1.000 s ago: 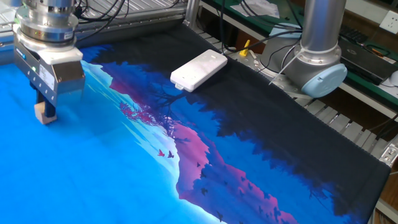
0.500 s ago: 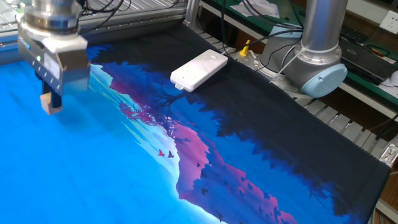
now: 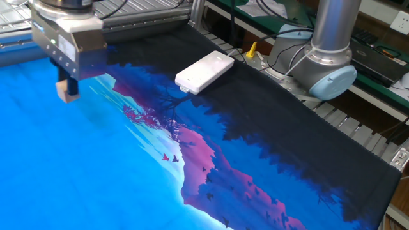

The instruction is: Pick up the small block on the left and move it to the right

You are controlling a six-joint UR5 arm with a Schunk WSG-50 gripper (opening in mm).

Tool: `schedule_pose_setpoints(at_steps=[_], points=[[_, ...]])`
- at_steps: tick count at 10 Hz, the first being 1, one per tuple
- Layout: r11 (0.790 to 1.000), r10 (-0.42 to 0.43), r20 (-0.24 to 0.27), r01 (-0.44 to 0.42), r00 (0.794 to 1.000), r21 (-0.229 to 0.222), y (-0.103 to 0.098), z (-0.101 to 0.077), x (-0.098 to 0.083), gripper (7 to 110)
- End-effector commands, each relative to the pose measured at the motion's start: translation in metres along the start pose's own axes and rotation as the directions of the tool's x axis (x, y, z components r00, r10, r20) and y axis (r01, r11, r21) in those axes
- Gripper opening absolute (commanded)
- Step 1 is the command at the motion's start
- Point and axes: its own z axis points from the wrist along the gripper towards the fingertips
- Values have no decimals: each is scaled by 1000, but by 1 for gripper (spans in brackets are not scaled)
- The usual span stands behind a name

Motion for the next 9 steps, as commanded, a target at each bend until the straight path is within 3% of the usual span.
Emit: schedule_pose_setpoints(at_steps=[1,7,9], points=[[998,70,-7,-70,998,-12,39,-12,4,7],[986,160,-40,-161,986,-38,109,-39,7,7],[977,207,-36,-209,978,-49,142,-44,11,7]])
